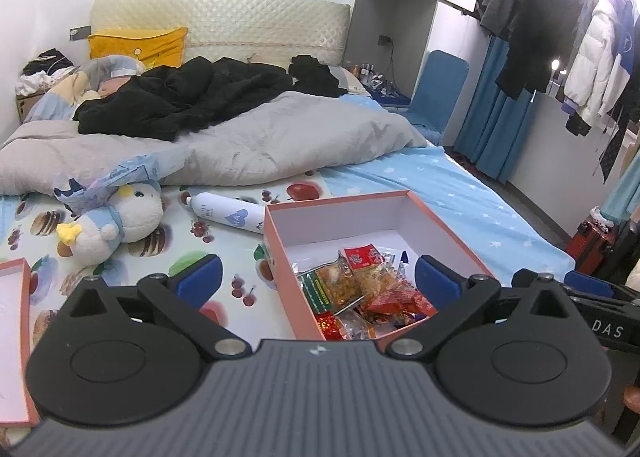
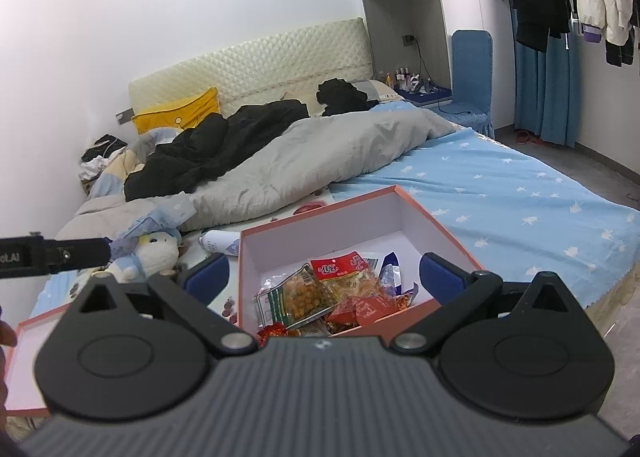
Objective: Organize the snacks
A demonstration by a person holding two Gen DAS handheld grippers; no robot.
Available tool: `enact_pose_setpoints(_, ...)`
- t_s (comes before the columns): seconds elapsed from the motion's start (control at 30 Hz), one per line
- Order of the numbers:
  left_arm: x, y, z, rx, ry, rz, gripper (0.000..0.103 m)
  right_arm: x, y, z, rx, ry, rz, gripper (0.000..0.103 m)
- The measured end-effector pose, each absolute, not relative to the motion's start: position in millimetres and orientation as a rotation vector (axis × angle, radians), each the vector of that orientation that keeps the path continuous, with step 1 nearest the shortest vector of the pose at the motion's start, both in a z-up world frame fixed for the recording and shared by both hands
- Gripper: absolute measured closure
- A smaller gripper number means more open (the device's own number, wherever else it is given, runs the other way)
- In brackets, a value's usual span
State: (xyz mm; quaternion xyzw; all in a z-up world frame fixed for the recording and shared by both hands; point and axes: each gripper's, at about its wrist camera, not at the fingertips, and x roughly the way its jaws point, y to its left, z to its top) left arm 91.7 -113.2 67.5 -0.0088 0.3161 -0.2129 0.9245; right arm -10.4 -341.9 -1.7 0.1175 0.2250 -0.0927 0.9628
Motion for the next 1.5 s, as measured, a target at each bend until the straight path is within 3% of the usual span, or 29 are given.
enact_pose_setpoints(1.5,95.0,-110.5,64.7,-0.017,0.669,-0.44,0.0,-10.6,-338.9,-3.6,0.243,0.458,-0.18,0.0)
